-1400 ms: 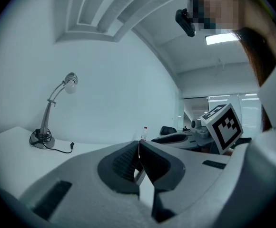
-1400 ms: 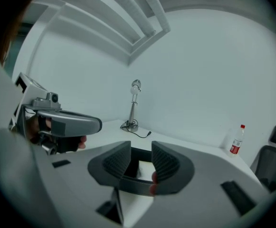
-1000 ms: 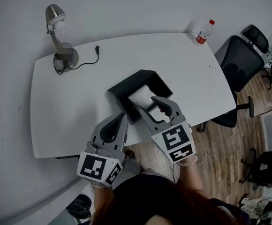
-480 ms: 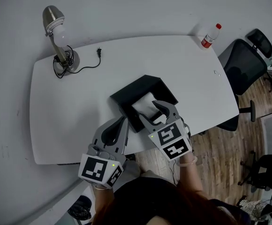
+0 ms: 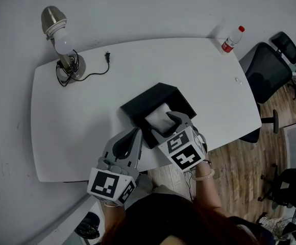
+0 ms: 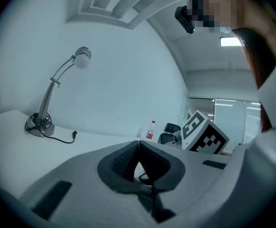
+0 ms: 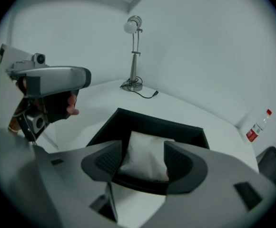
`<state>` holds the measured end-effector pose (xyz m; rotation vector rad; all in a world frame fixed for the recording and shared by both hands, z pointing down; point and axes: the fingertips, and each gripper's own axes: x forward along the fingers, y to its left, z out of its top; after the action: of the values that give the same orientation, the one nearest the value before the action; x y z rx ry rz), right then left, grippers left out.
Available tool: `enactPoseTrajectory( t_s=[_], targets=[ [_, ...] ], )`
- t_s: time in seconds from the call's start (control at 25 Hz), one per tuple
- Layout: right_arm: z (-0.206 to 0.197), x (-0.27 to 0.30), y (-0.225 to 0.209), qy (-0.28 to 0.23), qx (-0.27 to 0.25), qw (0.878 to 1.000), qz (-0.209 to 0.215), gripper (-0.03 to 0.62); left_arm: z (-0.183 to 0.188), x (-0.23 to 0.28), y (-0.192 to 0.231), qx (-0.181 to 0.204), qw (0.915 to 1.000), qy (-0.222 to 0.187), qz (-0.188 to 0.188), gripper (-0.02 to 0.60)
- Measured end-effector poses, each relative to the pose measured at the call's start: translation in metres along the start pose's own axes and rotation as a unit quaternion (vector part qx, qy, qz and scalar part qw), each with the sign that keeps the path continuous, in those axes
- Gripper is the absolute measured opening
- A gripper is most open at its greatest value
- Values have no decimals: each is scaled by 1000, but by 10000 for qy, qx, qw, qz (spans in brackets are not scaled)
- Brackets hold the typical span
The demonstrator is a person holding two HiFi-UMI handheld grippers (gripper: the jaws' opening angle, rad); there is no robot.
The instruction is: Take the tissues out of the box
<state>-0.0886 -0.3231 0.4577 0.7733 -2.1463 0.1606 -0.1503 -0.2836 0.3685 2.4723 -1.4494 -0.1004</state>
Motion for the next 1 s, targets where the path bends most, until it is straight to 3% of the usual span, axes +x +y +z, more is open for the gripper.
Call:
enactPoseTrajectory(
  t_s=[0.68, 1.0],
  targets=[
    [-15, 21, -2, 1033, -46, 9946, -23, 265, -3, 4, 15, -110, 9999, 58, 102, 21],
    [-20, 25, -6, 1273, -175, 9914, -240, 224, -3, 2, 15, -129, 9998, 43, 145, 21]
  ],
)
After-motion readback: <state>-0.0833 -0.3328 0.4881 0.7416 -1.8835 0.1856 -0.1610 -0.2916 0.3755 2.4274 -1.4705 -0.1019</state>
